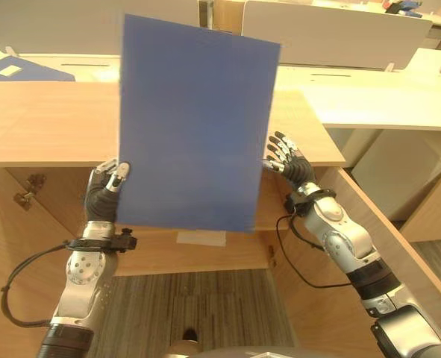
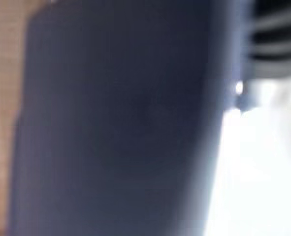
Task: Put the empty folder in the office cabinet
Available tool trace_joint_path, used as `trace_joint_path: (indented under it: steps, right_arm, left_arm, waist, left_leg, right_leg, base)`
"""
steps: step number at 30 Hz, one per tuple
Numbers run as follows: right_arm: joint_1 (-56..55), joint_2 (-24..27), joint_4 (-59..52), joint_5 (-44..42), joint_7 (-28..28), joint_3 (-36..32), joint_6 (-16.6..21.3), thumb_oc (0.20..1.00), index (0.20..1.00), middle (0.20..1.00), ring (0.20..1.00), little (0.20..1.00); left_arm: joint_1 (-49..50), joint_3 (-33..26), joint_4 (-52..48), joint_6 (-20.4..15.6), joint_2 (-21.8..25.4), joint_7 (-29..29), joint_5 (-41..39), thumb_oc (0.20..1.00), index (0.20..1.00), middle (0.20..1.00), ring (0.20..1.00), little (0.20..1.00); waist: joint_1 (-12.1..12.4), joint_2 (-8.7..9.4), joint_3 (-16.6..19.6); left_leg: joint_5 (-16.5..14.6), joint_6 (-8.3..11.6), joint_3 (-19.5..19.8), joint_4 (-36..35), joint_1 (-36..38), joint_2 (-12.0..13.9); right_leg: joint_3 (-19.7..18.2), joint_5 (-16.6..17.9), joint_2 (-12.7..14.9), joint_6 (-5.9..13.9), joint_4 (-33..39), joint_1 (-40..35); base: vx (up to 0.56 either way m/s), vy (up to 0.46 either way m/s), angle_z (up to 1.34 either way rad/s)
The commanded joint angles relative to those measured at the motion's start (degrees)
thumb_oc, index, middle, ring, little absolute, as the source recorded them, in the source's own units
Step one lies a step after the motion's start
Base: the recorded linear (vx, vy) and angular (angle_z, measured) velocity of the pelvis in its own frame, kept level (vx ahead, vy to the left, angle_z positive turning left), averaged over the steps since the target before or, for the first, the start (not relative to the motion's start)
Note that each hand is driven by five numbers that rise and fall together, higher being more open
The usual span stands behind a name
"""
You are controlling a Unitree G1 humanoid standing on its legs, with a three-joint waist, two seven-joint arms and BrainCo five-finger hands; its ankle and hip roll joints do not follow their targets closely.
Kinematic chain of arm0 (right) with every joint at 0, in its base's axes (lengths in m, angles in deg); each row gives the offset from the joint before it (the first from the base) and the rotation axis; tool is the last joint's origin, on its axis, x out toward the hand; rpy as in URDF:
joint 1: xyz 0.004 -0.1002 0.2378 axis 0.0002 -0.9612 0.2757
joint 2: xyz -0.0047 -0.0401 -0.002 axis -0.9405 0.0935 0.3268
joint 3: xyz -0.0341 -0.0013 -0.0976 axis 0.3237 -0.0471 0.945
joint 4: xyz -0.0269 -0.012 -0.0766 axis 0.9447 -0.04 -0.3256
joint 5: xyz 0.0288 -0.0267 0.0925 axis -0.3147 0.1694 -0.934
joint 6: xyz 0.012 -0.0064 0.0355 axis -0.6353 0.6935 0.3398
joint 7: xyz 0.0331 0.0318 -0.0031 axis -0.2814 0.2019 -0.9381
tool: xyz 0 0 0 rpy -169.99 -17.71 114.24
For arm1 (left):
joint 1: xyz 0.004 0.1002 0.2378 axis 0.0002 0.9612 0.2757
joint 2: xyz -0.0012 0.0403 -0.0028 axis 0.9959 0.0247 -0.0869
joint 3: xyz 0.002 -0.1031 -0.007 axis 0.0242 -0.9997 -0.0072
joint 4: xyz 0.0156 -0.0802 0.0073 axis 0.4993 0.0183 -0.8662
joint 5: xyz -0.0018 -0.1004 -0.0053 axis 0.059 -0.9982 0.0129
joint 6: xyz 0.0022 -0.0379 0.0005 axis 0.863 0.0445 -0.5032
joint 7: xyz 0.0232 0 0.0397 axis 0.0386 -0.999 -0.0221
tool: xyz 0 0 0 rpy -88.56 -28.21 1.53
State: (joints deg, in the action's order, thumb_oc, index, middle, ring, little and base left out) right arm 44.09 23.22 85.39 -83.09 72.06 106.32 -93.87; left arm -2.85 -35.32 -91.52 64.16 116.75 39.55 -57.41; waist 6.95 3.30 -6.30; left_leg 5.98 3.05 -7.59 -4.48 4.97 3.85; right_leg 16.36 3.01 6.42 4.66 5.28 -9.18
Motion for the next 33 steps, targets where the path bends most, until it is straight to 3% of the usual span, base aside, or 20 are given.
trace_joint_path:
  steps: [1,10,18,33]
  right_arm:
    - [3.78,1.86,-0.61,2.61,0.85,-3.53,4.44,1.0,1.0,1.0,1.0,1.0]
    - [4.37,2.26,-1.17,-0.03,4.29,-3.65,3.92,1.0,1.0,1.0,1.0,1.0]
    - [7.05,2.95,-3.94,-4.13,7.33,-1.89,-0.11,1.0,1.0,1.0,1.0,1.0]
    - [13.18,1.91,-6.06,-6.67,5.05,2.02,-3.88,1.0,1.0,1.0,1.0,1.0]
  left_arm:
    - [-3.41,-0.28,0.26,-5.03,3.4,-1.0,2.38,0.2,0.2,0.2,0.2,0.2]
    - [-3.56,-0.01,1.2,-4.81,3.64,0.76,2.59,0.2,0.2,0.2,0.2,0.2]
    - [-4.33,1.67,1.37,-4.5,4.64,0.73,4.61,0.2,0.2,0.2,0.2,0.2]
    - [-5.92,4.86,1.82,-3.22,6.4,-1.29,11.31,0.2,0.2,0.2,0.2,0.2]
  waist:
    - [1.09,-1.29,1.89]
    - [1.12,-1.27,1.94]
    - [1.35,-0.98,2.08]
    - [1.84,-1.0,2.28]
  left_leg:
    - [-7.27,-0.7,1.14,-0.52,2.29,0.01]
    - [-7.25,-0.67,1.14,-0.52,2.24,0.04]
    - [-7.21,-0.62,1.21,-0.52,2.16,-0.01]
    - [-7.11,-0.61,1.3,-0.52,2.22,-0.06]
  right_leg:
    - [1.16,-4.3,0.13,-0.32,-0.28,-2.25]
    - [1.3,-4.31,0.15,-0.25,-0.28,-2.22]
    - [1.41,-4.27,0.07,-0.14,-0.28,-2.17]
    - [1.37,-4.29,0.01,-0.19,-0.28,-2.25]
  base:
    - [0.0,0.0,0.0]
    - [0.0,0.0,0.0]
    - [0.0,0.0,0.0]
    - [0.0,0.0,0.0]
